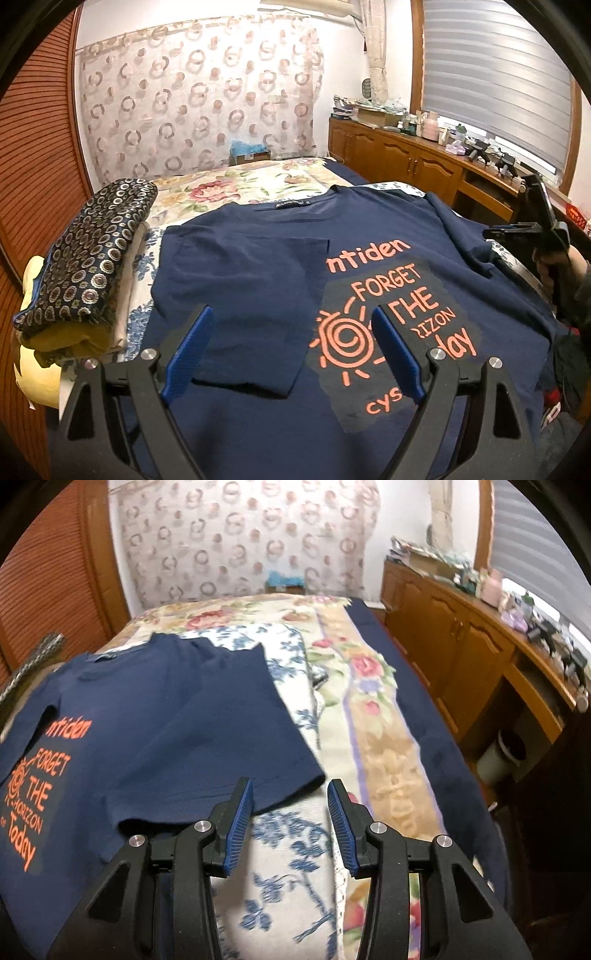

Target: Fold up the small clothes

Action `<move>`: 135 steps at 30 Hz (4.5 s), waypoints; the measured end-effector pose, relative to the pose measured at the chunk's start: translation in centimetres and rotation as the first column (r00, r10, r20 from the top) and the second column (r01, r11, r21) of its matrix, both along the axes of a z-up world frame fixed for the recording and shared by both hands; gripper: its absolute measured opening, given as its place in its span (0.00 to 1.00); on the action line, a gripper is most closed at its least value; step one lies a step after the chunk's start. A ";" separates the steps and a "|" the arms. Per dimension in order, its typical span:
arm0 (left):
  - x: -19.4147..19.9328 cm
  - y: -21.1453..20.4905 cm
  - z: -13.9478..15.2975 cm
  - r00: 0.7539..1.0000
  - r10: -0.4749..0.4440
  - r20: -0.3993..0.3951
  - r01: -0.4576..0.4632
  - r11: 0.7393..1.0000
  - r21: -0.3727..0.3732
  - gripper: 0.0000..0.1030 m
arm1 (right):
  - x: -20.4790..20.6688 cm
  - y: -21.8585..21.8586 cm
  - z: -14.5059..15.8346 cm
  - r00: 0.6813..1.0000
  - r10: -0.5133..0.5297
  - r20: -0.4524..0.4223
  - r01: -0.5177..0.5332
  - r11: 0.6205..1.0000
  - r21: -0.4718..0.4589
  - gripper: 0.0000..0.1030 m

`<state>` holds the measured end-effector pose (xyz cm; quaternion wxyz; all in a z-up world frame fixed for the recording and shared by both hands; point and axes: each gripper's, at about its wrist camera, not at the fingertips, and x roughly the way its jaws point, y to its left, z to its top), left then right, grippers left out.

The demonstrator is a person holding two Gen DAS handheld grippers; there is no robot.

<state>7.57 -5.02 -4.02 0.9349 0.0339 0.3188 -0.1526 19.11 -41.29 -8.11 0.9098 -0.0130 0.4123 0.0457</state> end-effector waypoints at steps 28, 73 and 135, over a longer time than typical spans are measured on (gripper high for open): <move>-0.7 0.5 -0.4 1.000 0.018 -0.021 -0.018 1.000 -0.021 0.85 | 1.4 9.7 5.7 0.950 0.297 0.095 -0.303 0.951 0.061 0.01; 14.4 6.4 1.3 0.985 0.120 -0.122 -0.115 0.992 0.046 0.83 | 7.9 11.4 -1.0 0.940 0.341 -0.022 -0.342 0.938 -0.051 0.31; 17.6 5.7 0.7 0.984 0.068 -0.164 -0.068 0.998 0.007 0.02 | 13.6 7.6 -0.5 0.968 0.238 -0.084 -0.236 0.971 0.041 0.45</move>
